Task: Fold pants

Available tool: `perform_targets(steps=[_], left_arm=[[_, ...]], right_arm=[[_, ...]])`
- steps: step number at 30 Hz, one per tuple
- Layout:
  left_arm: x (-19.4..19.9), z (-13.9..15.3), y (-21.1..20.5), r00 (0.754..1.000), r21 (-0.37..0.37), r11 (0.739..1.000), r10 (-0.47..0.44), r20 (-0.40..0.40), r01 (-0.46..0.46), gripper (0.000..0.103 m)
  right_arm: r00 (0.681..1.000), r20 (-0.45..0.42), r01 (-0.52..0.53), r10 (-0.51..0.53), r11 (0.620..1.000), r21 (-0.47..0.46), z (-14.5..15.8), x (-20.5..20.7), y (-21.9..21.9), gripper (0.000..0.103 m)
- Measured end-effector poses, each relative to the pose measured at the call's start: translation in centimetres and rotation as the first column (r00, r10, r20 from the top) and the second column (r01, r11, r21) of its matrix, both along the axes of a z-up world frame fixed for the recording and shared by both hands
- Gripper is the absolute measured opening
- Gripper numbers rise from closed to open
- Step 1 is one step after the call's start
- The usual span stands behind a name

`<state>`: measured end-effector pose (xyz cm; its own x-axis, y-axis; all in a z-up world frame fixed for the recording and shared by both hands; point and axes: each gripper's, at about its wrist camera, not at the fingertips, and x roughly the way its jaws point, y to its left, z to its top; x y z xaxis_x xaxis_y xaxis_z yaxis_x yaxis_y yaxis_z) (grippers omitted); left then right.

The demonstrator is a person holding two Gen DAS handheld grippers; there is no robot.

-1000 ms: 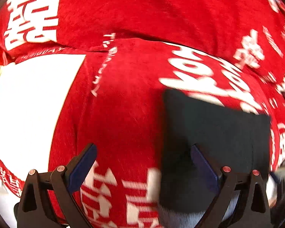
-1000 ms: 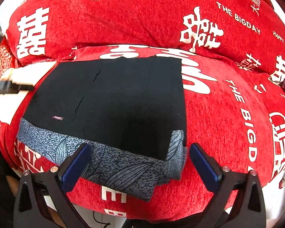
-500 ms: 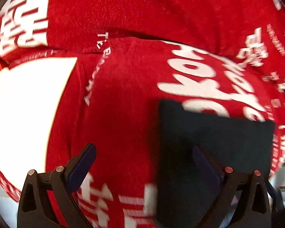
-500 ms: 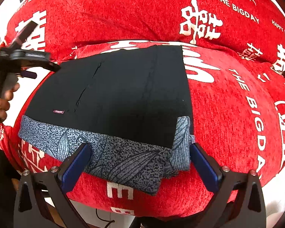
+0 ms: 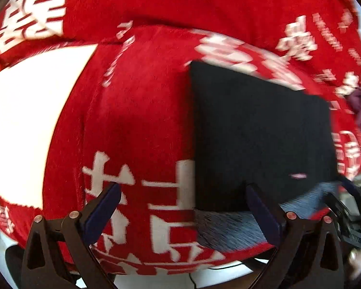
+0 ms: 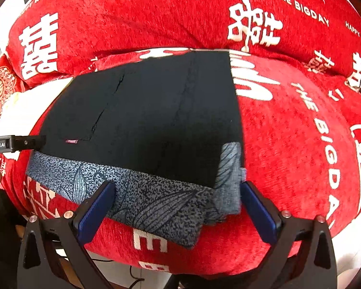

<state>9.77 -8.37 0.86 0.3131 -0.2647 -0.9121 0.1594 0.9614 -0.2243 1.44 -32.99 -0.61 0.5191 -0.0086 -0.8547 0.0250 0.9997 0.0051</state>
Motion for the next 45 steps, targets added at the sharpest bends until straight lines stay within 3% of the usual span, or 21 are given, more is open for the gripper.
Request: perform_targets(steps=[2,7,9,12,16,20,24,31,36,40,45], left_arm=[[-0.2,1.1,0.2,0.999,-0.081,0.996,-0.033,0.024,0.035,0.103],[1.6,-1.1,-1.8,0.993,-0.106,0.990,-0.097,-0.061,0.090,0.103],[1.4,-1.9,-2.9,0.986,-0.156,0.980,-0.142,-0.089,0.127,0.103],[1.2,-3.0,-4.5,0.977,-0.150,0.975,-0.183,-0.108,0.166,0.103],[2.0,-3.4,-5.0,0.978,-0.176,0.973,-0.172,-0.115,0.150,0.103],[2.8,-4.2,-5.2,0.976,-0.211,0.965,-0.180,-0.120,0.152,0.103],[3.1,-4.6,-4.9,0.979,-0.234,0.960,-0.179,-0.097,0.153,0.103],[2.5,-4.6,-5.3,0.987,-0.213,0.965,-0.159,-0.019,0.152,0.103],[2.3,-4.7,-5.7,0.993,-0.193,0.974,-0.119,0.017,0.120,0.103],[1.9,-3.8,-5.9,0.989,-0.182,0.972,-0.142,0.047,0.148,0.089],[1.4,-2.8,-6.4,0.984,-0.142,0.975,-0.161,0.078,0.171,0.075]], right_arm=[[1.000,0.021,0.012,-0.012,1.000,0.013,0.8,-0.4,-1.0,0.103],[0.997,0.034,0.063,-0.071,0.978,0.198,2.0,-0.4,-5.9,0.103],[0.997,0.032,0.063,-0.073,0.968,0.242,1.8,0.0,-6.8,0.103],[0.999,0.004,0.039,-0.042,0.955,0.294,0.9,0.8,-6.9,0.103],[0.999,-0.033,-0.011,0.023,0.949,0.315,-1.1,2.6,-6.4,0.103],[0.998,-0.050,-0.004,0.028,0.905,0.425,-2.8,4.1,-7.2,0.103],[0.996,-0.008,-0.071,0.087,0.867,0.493,-3.2,4.8,-6.4,0.103],[0.991,0.035,-0.131,0.129,0.884,0.448,-3.6,5.1,-5.3,0.103],[0.986,0.053,-0.168,0.159,0.936,0.308,-3.6,5.1,-3.5,0.103],[0.991,-0.013,-0.126,0.136,0.947,0.296,-3.0,5.9,-3.1,0.101],[0.988,-0.033,-0.137,0.152,0.951,0.276,-1.5,6.0,-2.3,0.084]])
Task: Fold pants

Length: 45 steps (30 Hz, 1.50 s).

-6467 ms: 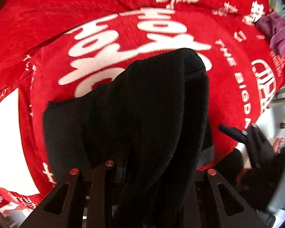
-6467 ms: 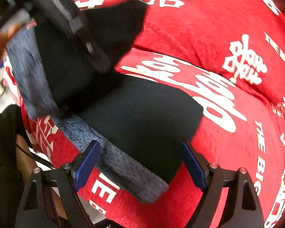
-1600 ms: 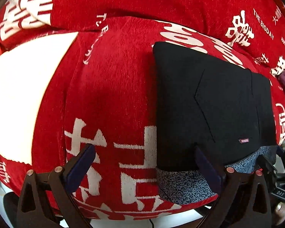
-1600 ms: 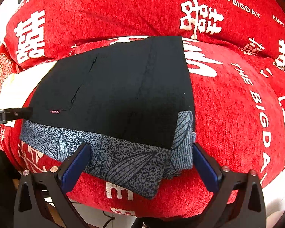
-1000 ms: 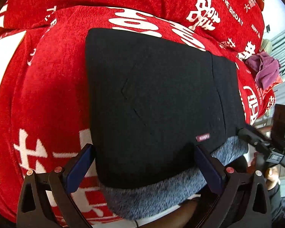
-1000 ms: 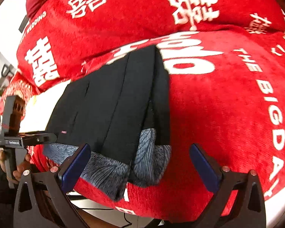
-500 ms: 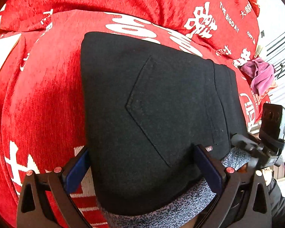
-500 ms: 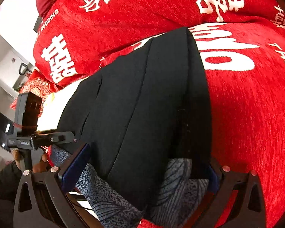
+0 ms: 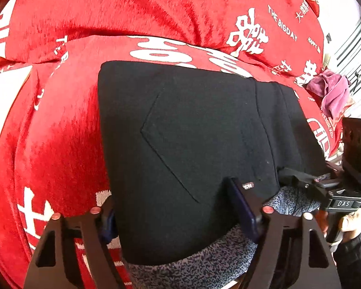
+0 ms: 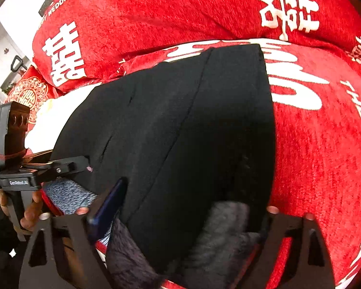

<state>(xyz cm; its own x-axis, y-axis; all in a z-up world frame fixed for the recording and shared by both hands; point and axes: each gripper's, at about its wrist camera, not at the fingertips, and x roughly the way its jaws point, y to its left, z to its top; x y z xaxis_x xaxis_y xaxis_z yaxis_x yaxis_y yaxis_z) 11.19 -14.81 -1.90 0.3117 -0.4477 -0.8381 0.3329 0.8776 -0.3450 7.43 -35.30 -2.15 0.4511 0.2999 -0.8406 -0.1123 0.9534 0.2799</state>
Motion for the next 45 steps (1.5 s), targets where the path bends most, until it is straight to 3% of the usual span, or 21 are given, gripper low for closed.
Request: perform_targets(steps=[5,10,21,30,37,45], left_arm=[[-0.2,1.2,-0.1,1.000,0.020,1.000,-0.007,0.019,0.007,0.059],[-0.4,2.8,0.2,1.000,0.008,1.000,-0.012,0.025,0.012,0.053],[2.0,6.9,1.6,0.999,-0.016,0.999,0.030,0.035,-0.029,0.052],[6.8,10.2,2.3,0.995,-0.034,0.996,0.085,0.052,-0.083,0.052],[9.3,9.0,2.9,0.994,-0.022,0.994,0.109,0.007,-0.109,0.052],[10.8,5.1,2.8,0.991,0.001,0.993,0.115,-0.064,-0.115,0.052]], right_arm=[[1.000,0.027,0.002,-0.001,0.999,-0.034,1.2,-0.6,0.8,0.072],[0.999,0.054,-0.008,0.011,0.999,-0.049,2.7,-0.8,1.6,0.067],[0.993,0.103,-0.046,0.050,0.998,-0.039,6.2,1.0,3.1,0.065],[0.984,0.155,-0.079,0.085,0.996,-0.040,10.0,6.5,3.6,0.064],[0.985,0.141,-0.094,0.098,0.995,-0.036,10.1,10.2,3.9,0.064],[0.995,0.065,-0.076,0.076,0.997,0.000,6.4,12.3,3.5,0.064]])
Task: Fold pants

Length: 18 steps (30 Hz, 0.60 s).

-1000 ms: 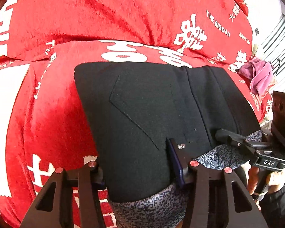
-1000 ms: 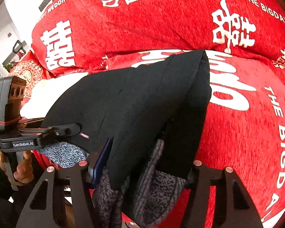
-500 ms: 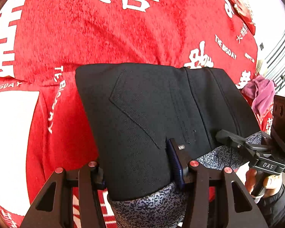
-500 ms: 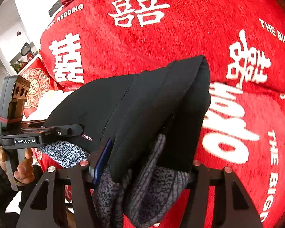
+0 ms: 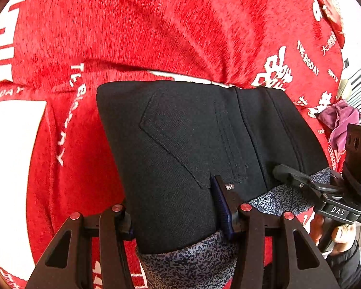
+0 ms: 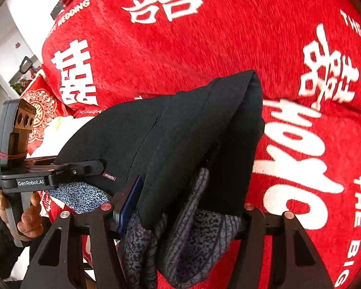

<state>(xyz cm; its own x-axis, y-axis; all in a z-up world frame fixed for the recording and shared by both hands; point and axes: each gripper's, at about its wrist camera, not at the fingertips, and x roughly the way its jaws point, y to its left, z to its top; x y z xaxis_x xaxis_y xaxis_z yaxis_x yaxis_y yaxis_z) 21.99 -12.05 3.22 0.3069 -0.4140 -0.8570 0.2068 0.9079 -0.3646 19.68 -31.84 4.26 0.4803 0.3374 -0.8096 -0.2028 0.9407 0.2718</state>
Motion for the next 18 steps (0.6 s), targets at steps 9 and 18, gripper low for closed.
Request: perform_targets(steps=[9,18], left_arm=[[0.2,-3.6,0.4,0.999,-0.010,1.000,0.005,-0.046,-0.006,0.058],[-0.9,-1.3,4.5,0.995,-0.016,0.996,0.090,-0.038,-0.091,0.065]], right_arm=[[0.997,-0.079,0.019,-0.017,1.000,0.019,-4.6,0.9,-1.3,0.065],[0.989,-0.070,0.134,-0.133,0.991,0.008,-3.1,-0.2,-4.2,0.081]])
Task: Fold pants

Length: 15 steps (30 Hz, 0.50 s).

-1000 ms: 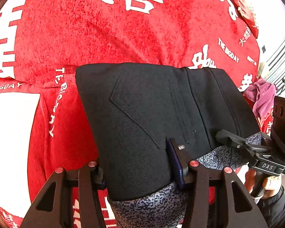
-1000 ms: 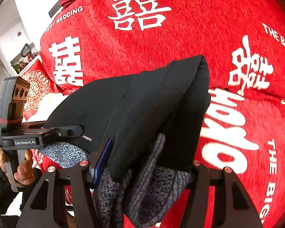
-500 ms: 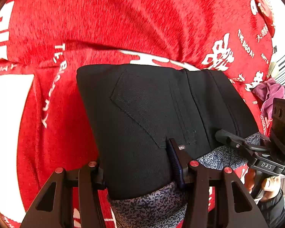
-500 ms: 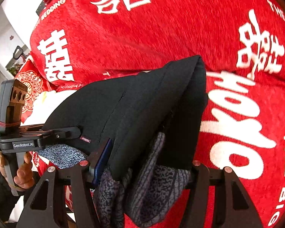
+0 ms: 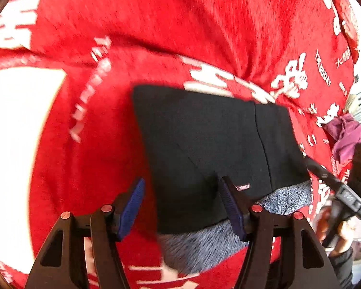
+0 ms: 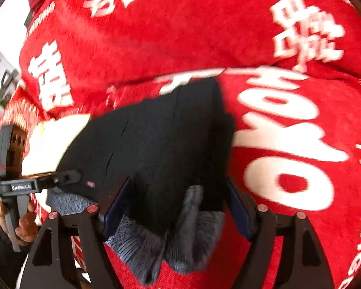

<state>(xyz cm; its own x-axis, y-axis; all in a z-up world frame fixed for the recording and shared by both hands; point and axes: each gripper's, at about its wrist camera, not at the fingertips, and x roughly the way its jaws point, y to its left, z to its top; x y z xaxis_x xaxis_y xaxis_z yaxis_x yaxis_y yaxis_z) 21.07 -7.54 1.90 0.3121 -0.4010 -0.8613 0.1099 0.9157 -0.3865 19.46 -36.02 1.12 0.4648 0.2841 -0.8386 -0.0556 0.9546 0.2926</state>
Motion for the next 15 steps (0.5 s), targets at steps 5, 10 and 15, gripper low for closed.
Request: perform_targets(steps=[5,10,15], left_arm=[[-1.1,3.5,0.0,0.998,-0.105,0.994,0.009,0.064,-0.003,0.065],[-2.1,3.4,-4.1,0.991,-0.113,0.987,-0.103,0.086,0.112,0.065],[-2.6,-0.6,-5.1,0.992,-0.090,0.988,-0.122,0.005,0.122,0.065]], right_arm=[[0.984,0.177,-0.001,-0.008,0.999,0.052,5.2,-3.5,-0.6,0.086],[0.962,0.196,-0.203,0.188,0.978,0.058,5.1,-5.2,3.8,0.087],[0.975,0.113,-0.195,0.191,0.980,0.024,1.1,-5.0,4.5,0.086]])
